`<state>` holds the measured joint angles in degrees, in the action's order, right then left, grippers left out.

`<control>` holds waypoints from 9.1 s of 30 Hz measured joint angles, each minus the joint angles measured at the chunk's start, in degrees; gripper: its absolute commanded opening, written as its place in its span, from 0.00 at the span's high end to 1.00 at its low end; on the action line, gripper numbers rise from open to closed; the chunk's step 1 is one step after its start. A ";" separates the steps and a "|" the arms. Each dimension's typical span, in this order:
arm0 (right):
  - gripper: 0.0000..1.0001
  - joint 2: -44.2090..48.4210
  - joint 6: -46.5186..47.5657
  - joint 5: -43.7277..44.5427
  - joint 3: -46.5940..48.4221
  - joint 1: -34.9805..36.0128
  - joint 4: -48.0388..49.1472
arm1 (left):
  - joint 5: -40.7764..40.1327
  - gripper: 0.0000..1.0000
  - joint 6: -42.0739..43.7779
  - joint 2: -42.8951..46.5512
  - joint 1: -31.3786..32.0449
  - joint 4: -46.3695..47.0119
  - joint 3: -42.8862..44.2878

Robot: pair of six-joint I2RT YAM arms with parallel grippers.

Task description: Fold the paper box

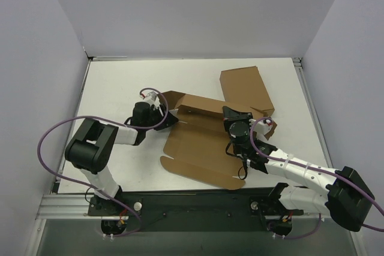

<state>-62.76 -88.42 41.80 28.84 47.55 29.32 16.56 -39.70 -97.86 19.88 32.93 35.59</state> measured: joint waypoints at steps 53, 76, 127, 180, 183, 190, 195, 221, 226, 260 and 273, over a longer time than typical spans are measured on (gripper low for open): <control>1.00 -0.83 -0.79 -2.78 -0.31 -4.15 0.59 | 2.78 0.36 -0.13 16.92 1.40 22.53 -13.07; 1.00 0.42 -1.55 -5.18 -1.11 -5.62 -0.13 | 4.46 0.32 4.07 -4.79 -11.32 4.13 17.03; 1.00 2.03 4.61 -1.46 -1.11 -5.01 -1.57 | 3.56 0.37 7.91 3.17 7.10 10.60 0.52; 1.00 26.40 26.27 -3.65 -19.04 -0.22 6.80 | -1.66 0.34 25.57 7.72 19.02 23.45 -12.20; 1.00 26.86 26.14 -3.48 -19.04 -0.22 6.12 | -2.95 0.32 26.95 7.69 19.85 23.39 -12.20; 1.00 27.65 25.62 -2.10 -19.02 -0.26 4.76 | -7.17 0.27 29.44 7.17 21.77 23.19 -11.32; 1.00 28.13 24.81 -1.22 -18.75 -0.26 2.86 | -9.14 0.26 30.21 6.27 22.67 24.44 -11.21; 1.00 28.87 23.96 -0.13 -18.01 -0.26 -0.20 | -7.45 0.22 32.89 7.10 22.91 26.84 -12.11; 1.00 28.87 23.96 -0.09 -18.01 -0.26 -0.26 | -5.18 0.22 32.85 9.20 23.67 26.71 -12.15; 1.00 29.55 20.35 -1.05 -12.94 -0.26 -10.56 | -7.43 0.18 40.13 2.86 24.48 25.57 -6.73; 1.00 27.39 15.69 -1.01 -8.92 -0.26 -17.92 | -8.94 0.23 42.58 2.14 24.85 24.46 -5.07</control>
<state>-35.38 -72.73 40.80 19.92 47.29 11.40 7.62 2.87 -95.72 44.73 57.39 30.52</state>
